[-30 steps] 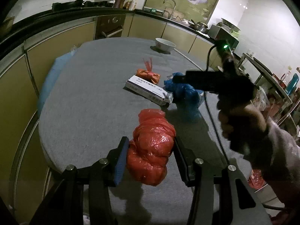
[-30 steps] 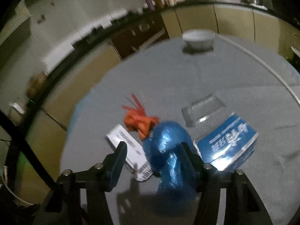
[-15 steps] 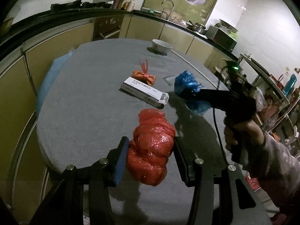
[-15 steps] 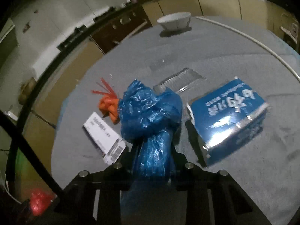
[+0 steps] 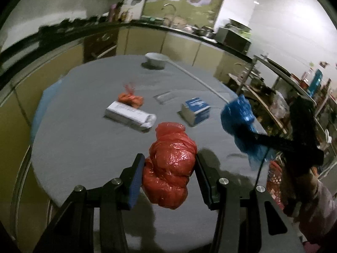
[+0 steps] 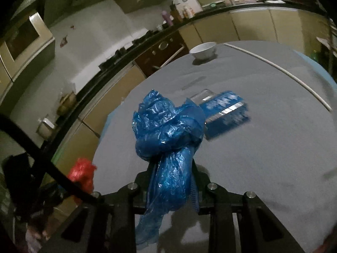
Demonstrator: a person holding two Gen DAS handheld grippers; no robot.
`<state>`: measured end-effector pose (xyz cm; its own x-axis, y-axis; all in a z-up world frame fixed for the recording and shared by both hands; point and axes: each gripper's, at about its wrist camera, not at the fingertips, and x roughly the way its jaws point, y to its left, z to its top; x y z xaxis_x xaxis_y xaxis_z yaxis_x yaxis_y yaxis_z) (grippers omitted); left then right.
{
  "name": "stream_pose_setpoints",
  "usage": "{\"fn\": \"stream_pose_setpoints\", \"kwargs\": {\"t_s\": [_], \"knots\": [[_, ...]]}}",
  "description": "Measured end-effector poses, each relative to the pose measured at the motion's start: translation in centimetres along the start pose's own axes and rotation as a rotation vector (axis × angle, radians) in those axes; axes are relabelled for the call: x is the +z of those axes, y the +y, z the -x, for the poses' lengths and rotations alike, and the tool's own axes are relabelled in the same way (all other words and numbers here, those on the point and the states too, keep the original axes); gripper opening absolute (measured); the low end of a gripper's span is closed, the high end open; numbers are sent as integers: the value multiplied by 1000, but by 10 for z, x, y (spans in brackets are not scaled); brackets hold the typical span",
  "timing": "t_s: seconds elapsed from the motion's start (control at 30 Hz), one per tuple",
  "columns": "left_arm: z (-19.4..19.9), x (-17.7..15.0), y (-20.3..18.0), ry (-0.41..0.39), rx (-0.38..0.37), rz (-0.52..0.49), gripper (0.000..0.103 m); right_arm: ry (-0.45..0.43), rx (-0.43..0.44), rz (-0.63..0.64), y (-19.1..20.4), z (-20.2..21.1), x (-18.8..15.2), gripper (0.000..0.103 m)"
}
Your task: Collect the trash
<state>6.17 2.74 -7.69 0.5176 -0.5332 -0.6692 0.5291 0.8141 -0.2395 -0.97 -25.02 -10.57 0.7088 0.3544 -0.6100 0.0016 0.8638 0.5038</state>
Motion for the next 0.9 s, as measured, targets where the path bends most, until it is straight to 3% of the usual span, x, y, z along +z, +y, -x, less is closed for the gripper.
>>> {"fn": "stream_pose_setpoints", "kwargs": {"t_s": [0.27, 0.63, 0.9], "knots": [[-2, 13, -83, -8, 78, -164, 50, -90, -19, -54, -31, 87, -38, 30], [-29, 18, -169, 20, 195, -311, 50, -209, -85, -116, -67, 168, -67, 30], [-47, 15, -215, 41, 193, -408, 50, -244, -123, -177, -95, 204, -92, 30]]}}
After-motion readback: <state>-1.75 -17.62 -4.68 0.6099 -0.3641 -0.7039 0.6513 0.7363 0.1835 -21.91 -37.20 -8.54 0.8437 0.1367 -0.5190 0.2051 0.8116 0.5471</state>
